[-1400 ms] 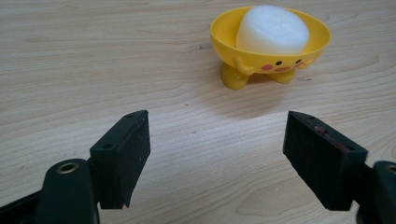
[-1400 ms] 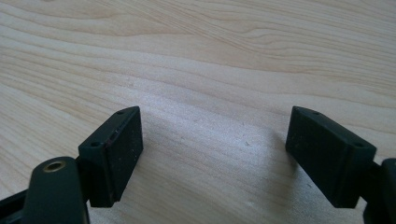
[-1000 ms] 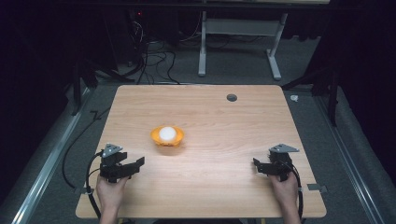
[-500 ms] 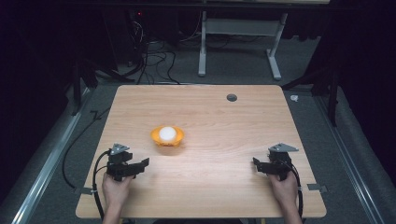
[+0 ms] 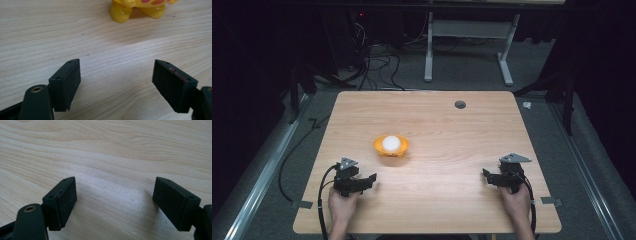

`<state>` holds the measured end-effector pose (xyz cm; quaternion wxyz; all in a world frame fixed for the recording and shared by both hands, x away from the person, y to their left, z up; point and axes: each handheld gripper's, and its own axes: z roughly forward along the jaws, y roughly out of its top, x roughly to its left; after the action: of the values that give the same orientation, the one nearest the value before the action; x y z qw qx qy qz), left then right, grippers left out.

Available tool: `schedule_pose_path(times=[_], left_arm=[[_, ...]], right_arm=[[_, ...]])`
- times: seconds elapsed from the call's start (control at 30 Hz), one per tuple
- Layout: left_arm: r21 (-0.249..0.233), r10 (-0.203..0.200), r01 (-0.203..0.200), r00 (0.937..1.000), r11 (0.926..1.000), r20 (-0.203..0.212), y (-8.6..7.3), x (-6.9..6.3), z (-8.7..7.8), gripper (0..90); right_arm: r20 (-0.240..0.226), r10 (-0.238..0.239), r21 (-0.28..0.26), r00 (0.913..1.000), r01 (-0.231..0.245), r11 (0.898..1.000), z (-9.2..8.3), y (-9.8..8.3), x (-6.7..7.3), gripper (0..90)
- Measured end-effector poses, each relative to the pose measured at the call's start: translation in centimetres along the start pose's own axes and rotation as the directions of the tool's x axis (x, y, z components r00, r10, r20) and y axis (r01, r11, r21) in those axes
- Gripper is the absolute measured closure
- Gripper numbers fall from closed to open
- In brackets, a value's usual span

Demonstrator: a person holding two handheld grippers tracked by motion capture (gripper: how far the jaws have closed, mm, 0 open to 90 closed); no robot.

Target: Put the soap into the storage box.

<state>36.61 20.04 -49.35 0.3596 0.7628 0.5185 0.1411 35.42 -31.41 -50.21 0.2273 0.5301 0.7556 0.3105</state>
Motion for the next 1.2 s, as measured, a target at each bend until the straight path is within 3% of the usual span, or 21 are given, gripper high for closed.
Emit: schedule_pose_path(times=[0.43, 0.5, 0.6, 1.2], left_arm=[[-0.004, 0.031, -0.032, 0.999, 0.9995, -0.031, -0.2, -0.9, 1.0, 22.9], [-0.021, 0.056, -0.057, 0.9973, 0.9982, -0.048, -0.5, -1.2, 1.2, 22.5], [-0.04, 0.102, -0.106, 0.9897, 0.9935, -0.101, -0.9, -1.6, 1.5, 21.9], [-0.042, 0.09, -0.095, 0.9901, 0.9946, -0.108, -0.8, -1.7, 1.6, 21.0]], right_arm=[[-0.002, -0.001, -0.001, 1.0, 0.001, 1.0, -0.1, -0.1, 0.0, 20.4], [-0.003, -0.002, -0.001, 1.0, 0.002, 1.0, -0.1, -0.1, 0.0, 20.3], [-0.003, 0.0, 0.0, 1.0, 0.0, 1.0, -0.1, -0.1, 0.0, 20.4], [-0.006, -0.001, 0.0, 1.0, 0.001, 1.0, -0.1, -0.1, 0.0, 20.2]])
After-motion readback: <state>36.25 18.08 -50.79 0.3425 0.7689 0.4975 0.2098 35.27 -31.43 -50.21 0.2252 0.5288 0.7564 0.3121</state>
